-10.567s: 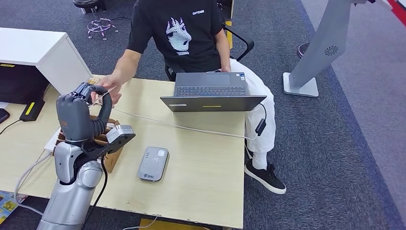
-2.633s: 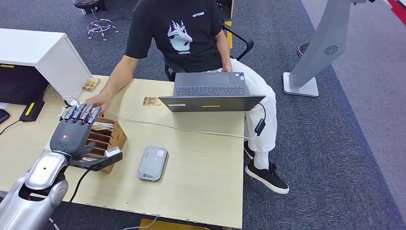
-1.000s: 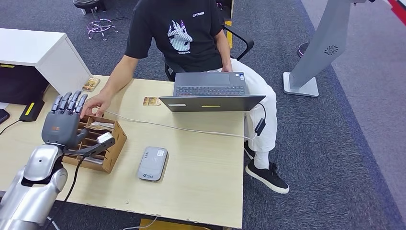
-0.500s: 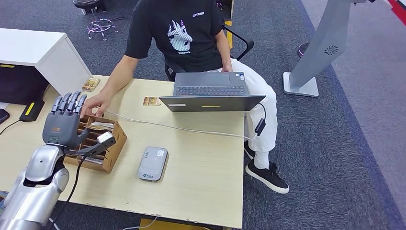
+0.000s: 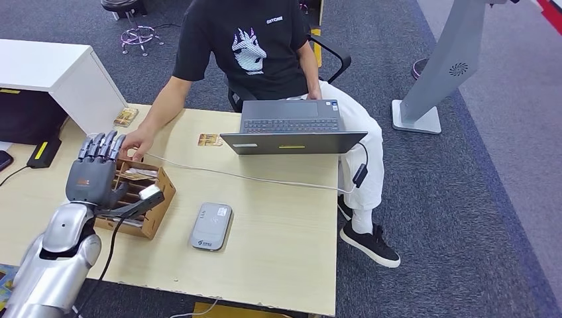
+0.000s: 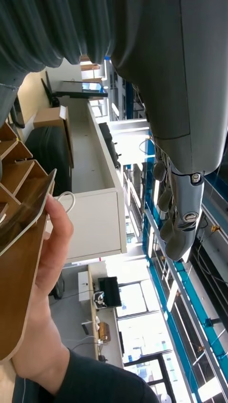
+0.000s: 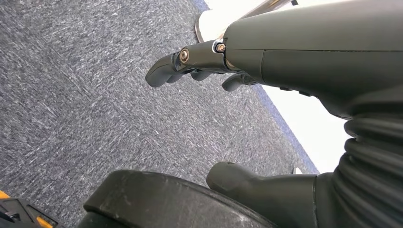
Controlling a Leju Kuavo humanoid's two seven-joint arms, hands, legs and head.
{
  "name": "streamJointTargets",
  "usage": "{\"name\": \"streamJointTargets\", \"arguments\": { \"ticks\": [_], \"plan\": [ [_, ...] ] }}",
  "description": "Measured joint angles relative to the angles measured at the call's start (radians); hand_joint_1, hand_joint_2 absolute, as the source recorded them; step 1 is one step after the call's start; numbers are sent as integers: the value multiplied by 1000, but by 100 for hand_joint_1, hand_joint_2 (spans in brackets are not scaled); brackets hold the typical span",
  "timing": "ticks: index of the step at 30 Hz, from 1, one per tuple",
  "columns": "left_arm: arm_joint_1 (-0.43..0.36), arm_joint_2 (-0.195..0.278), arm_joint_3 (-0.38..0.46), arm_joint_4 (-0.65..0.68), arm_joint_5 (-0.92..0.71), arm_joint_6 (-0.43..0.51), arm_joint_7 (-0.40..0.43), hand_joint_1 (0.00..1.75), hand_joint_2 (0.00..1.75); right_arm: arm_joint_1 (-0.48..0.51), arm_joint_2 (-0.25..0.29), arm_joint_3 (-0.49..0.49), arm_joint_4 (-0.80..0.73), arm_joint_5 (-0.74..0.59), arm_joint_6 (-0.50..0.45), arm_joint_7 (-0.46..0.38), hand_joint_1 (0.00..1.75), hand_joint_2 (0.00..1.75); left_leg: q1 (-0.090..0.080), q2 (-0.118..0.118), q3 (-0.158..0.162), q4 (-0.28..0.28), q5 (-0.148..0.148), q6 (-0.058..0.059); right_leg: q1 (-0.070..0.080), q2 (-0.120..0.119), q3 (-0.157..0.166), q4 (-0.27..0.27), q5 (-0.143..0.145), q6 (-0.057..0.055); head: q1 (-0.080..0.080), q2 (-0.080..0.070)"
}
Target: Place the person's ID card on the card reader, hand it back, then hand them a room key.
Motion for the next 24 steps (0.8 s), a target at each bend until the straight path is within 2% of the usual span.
{"name": "streamJointTargets", "arguments": {
  "ticks": [24],
  "plan": [
    [-10,-31,0,30,0,0,-4,0,175,-11,0,0,-2,-7,0,5,0,175,0,0,0,0,0,0,0,0,0,0,0,0,0,0]
  ]
}}
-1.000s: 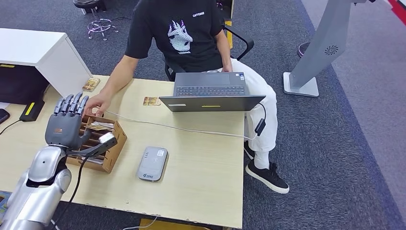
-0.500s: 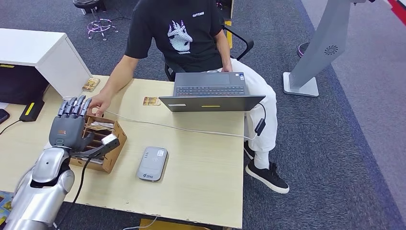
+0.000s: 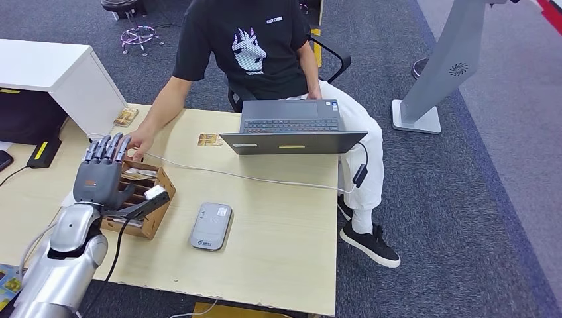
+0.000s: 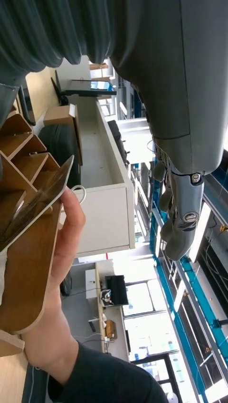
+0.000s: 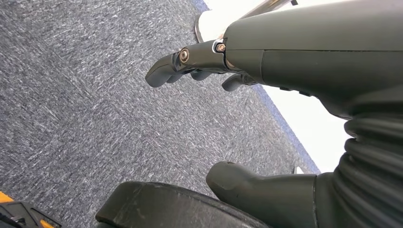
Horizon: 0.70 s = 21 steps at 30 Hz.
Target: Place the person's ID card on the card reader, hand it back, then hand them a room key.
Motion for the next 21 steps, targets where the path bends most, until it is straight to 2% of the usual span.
{"name": "streamJointTargets", "arguments": {
  "ticks": [10,11,14,15,21],
  "plan": [
    [-13,-7,0,11,3,1,-2,0,175,-3,0,0,-2,-2,-2,4,0,175,0,0,0,0,0,0,0,0,0,0,0,0,0,0],
    [-15,-9,0,13,3,1,-2,9,175,-4,0,0,-2,-2,-2,5,0,175,0,0,0,0,0,0,0,0,0,0,0,0,0,0],
    [-20,-14,-1,19,4,0,-2,123,175,-4,0,0,-3,-2,-3,5,0,175,0,0,0,0,0,0,0,0,0,0,0,0,0,0],
    [-21,-15,-1,21,6,-1,-2,152,175,-5,0,0,-3,-2,-3,5,0,175,0,0,0,0,0,0,0,0,0,0,0,0,0,0],
    [-25,-15,-1,39,18,-6,-2,152,175,-5,0,0,-3,-2,-4,5,0,175,0,0,0,0,0,0,0,0,0,0,0,0,0,0]
  ]
}}
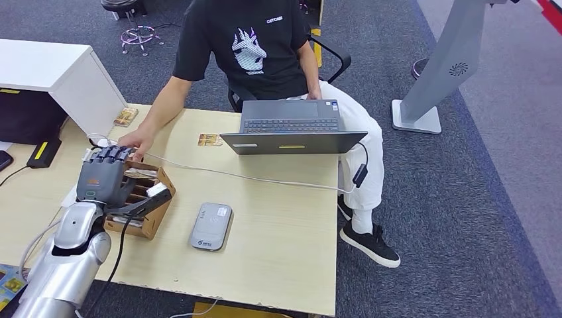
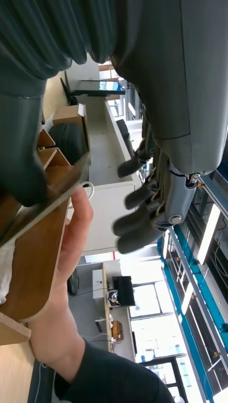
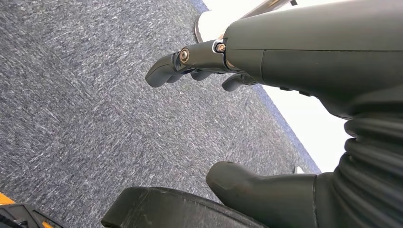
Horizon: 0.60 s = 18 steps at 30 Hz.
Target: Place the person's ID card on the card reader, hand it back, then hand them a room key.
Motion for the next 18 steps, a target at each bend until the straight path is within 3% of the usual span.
{"name": "streamJointTargets", "arguments": {
  "ticks": [10,14,18],
  "plan": [
    [-2,0,0,7,0,0,0,152,175,0,0,0,0,0,0,0,0,175,0,0,0,0,0,0,0,0,0,0,0,0,0,0],
    [-2,0,0,7,1,-1,0,175,175,0,0,0,0,0,0,0,0,175,0,0,0,0,0,0,0,0,0,0,0,0,0,0],
    [-2,0,0,7,9,-4,0,175,175,0,0,0,0,-2,-2,0,0,175,0,0,0,0,0,0,0,0,0,0,0,0,0,0]
  ]
}}
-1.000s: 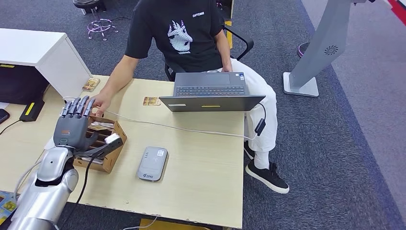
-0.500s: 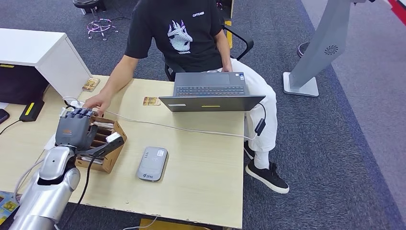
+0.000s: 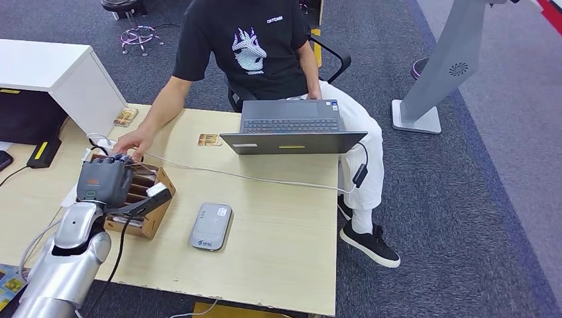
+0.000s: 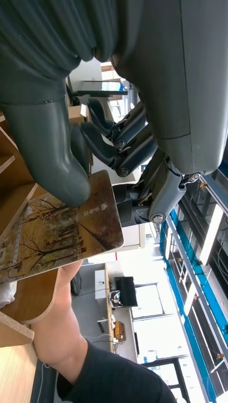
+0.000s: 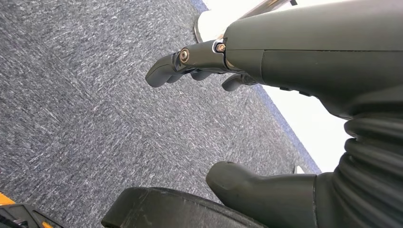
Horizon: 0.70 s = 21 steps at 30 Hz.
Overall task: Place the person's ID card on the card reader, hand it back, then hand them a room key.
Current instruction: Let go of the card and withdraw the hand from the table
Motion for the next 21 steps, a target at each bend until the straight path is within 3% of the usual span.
{"name": "streamJointTargets", "arguments": {
  "ticks": [12,16,21],
  "plan": [
    [7,8,1,4,17,13,-11,175,175,0,2,0,-5,-8,-3,-5,0,175,0,0,0,0,0,0,0,0,0,0,0,0,0,0],
    [11,11,8,-4,32,63,-13,175,175,1,2,0,-5,-16,-1,-7,0,175,0,0,0,0,0,0,0,0,0,0,0,0,0,0],
    [11,18,30,-175,49,132,-20,175,175,5,2,0,-5,-26,-16,-13,0,175,0,0,-1,0,0,0,0,0,0,0,0,0,0,0]
  ]
}}
